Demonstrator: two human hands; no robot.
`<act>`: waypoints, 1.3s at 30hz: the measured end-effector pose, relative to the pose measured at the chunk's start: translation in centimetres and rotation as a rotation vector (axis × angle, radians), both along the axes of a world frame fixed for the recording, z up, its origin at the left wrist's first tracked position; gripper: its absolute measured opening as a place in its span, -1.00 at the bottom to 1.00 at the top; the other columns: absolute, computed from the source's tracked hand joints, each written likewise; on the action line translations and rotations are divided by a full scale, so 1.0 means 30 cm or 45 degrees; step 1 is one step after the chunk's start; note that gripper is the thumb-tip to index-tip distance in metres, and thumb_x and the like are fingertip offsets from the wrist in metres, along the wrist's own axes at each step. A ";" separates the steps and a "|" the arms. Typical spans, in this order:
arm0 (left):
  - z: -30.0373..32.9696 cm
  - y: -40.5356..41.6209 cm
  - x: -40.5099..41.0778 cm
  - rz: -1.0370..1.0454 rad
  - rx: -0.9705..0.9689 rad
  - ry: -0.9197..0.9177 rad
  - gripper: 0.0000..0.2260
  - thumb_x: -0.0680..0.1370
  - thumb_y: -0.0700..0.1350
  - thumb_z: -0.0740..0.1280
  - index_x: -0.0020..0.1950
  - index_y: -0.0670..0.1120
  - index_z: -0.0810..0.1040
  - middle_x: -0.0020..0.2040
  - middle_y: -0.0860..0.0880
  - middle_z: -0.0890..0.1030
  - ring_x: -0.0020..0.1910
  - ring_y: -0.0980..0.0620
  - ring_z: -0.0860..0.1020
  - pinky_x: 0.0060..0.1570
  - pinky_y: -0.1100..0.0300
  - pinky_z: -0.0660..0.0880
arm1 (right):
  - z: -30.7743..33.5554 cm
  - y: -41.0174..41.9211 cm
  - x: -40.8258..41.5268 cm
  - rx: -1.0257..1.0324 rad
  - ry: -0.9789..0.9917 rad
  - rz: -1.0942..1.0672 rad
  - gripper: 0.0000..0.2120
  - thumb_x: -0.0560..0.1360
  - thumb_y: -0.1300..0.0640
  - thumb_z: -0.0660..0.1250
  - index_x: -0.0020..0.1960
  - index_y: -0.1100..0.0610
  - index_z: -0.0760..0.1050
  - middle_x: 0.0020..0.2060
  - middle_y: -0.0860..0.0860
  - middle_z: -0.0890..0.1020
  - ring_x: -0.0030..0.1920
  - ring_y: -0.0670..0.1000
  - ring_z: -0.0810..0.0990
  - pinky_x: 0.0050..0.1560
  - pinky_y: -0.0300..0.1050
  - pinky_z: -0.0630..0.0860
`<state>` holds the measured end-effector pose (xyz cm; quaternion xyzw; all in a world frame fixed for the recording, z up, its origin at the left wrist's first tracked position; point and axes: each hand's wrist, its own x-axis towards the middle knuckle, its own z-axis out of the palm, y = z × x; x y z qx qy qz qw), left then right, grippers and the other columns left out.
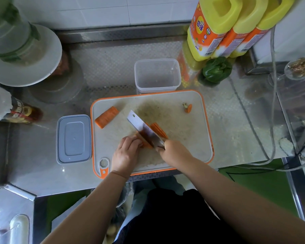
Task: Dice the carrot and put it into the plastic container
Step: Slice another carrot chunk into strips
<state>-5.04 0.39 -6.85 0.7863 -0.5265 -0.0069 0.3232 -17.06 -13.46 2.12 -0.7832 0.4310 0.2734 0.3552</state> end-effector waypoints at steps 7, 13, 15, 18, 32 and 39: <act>0.000 0.007 0.002 -0.021 0.024 0.014 -0.87 0.49 -0.25 0.29 0.02 -0.15 0.54 0.04 -0.07 0.51 0.02 -0.10 0.50 -0.16 0.02 0.60 | 0.032 0.071 -0.032 -0.250 -0.139 0.164 -0.68 0.63 -0.04 0.11 0.01 0.18 0.48 -0.26 0.05 0.50 -0.17 0.11 0.58 -0.22 -0.07 0.46; 0.001 0.001 0.000 0.013 0.033 0.005 -0.91 0.49 -0.25 0.36 -0.03 -0.20 0.62 0.02 -0.11 0.58 0.00 -0.11 0.52 -0.10 0.03 0.58 | 0.038 0.103 -0.027 -0.365 -0.108 0.234 -0.83 0.63 0.12 0.15 0.10 0.16 0.47 -0.13 0.06 0.61 -0.13 0.08 0.61 -0.25 -0.13 0.43; 0.004 -0.001 0.000 0.013 0.042 0.014 -0.91 0.48 -0.27 0.37 -0.04 -0.20 0.63 0.02 -0.11 0.59 0.01 -0.10 0.52 -0.07 0.05 0.56 | 0.043 0.103 -0.018 -0.353 -0.059 0.243 -0.85 0.61 0.19 0.19 0.13 0.16 0.47 -0.10 0.07 0.62 -0.10 0.08 0.62 -0.21 -0.12 0.47; 0.003 -0.004 0.001 0.012 0.026 0.007 -0.92 0.50 -0.25 0.35 -0.06 -0.20 0.63 0.01 -0.10 0.59 0.01 -0.09 0.52 -0.07 0.06 0.55 | 0.049 0.084 0.006 -0.284 0.019 0.232 -0.85 0.58 0.26 0.21 0.13 0.18 0.48 -0.07 0.08 0.62 -0.05 0.10 0.62 -0.13 -0.09 0.52; 0.001 -0.003 0.003 0.048 0.077 0.011 -0.87 0.53 -0.17 0.32 -0.08 -0.17 0.64 -0.05 -0.12 0.59 -0.04 -0.14 0.53 -0.08 0.01 0.55 | -0.010 0.031 0.000 -0.083 -0.044 -0.001 -0.68 0.61 -0.06 0.17 0.03 0.20 0.48 -0.24 0.04 0.49 -0.13 0.14 0.56 -0.22 -0.11 0.37; 0.003 0.015 -0.001 0.074 0.120 0.010 -0.85 0.49 -0.23 0.28 -0.04 -0.17 0.65 -0.02 -0.11 0.60 0.00 -0.08 0.52 -0.11 0.05 0.58 | 0.002 0.062 -0.028 -0.216 -0.103 0.133 -0.72 0.64 -0.06 0.10 -0.10 0.12 0.38 -0.41 -0.04 0.33 -0.27 0.05 0.44 -0.27 -0.13 0.35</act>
